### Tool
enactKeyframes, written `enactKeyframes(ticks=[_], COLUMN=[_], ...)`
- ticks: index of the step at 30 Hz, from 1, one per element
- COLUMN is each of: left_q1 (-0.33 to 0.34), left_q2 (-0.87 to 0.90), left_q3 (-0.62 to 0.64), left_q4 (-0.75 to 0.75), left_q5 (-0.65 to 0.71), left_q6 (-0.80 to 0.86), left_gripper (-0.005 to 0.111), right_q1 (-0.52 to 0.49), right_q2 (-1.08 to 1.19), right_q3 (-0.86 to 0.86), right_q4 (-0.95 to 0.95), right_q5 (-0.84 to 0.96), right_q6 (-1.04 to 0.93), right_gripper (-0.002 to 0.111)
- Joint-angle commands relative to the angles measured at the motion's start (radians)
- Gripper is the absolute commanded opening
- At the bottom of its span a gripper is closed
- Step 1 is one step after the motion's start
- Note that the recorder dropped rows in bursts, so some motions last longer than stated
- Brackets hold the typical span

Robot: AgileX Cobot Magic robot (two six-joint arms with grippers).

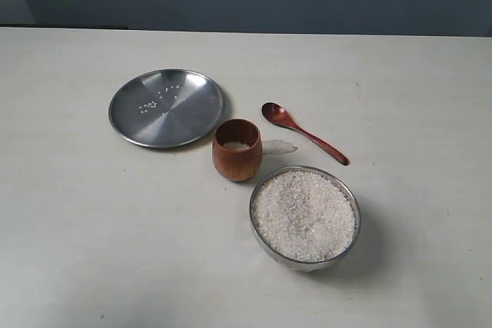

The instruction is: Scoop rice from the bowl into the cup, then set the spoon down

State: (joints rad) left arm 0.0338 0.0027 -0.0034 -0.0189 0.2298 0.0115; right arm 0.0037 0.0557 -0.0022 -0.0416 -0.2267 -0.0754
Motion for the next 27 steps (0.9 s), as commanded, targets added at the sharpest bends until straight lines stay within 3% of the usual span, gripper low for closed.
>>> enactKeyframes(ticks=[1, 7, 13, 18, 19, 22, 24, 27], left_q1=[0.004, 0.004, 0.004, 0.004, 0.004, 0.004, 0.004, 0.004], left_q2=[-0.003, -0.003, -0.003, -0.003, -0.003, -0.003, -0.003, -0.003], left_q3=[0.003, 0.003, 0.003, 0.003, 0.003, -0.046, -0.15, -0.283], left_q4=[0.012, -0.002, -0.079, -0.351, -0.349, -0.344, -0.282, -0.207], left_q5=[0.002, -0.032, -0.23, -0.373, -0.388, -0.324, -0.23, -0.168], left_q6=[-0.001, -0.001, -0.022, -0.141, -0.141, -0.139, -0.139, -0.139], left_gripper=[0.0, 0.0, 0.0, 0.0, 0.0, 0.0, 0.0, 0.0], right_q1=[-0.004, -0.003, -0.003, -0.003, -0.003, -0.003, -0.003, -0.003], right_q2=[0.002, 0.002, 0.002, 0.002, 0.002, 0.002, 0.002, 0.002], right_q3=[0.002, 0.002, 0.002, 0.002, 0.002, 0.002, 0.002, 0.002], right_q4=[0.003, 0.003, 0.003, 0.003, 0.003, 0.003, 0.019, 0.004], right_q5=[-0.008, -0.033, -0.188, -0.351, -0.388, -0.444, -0.505, -0.453], right_q6=[0.003, 0.003, 0.005, 0.005, 0.005, 0.005, 0.04, 0.335], right_gripper=[0.0, 0.0, 0.0, 0.0, 0.0, 0.0, 0.0, 0.0])
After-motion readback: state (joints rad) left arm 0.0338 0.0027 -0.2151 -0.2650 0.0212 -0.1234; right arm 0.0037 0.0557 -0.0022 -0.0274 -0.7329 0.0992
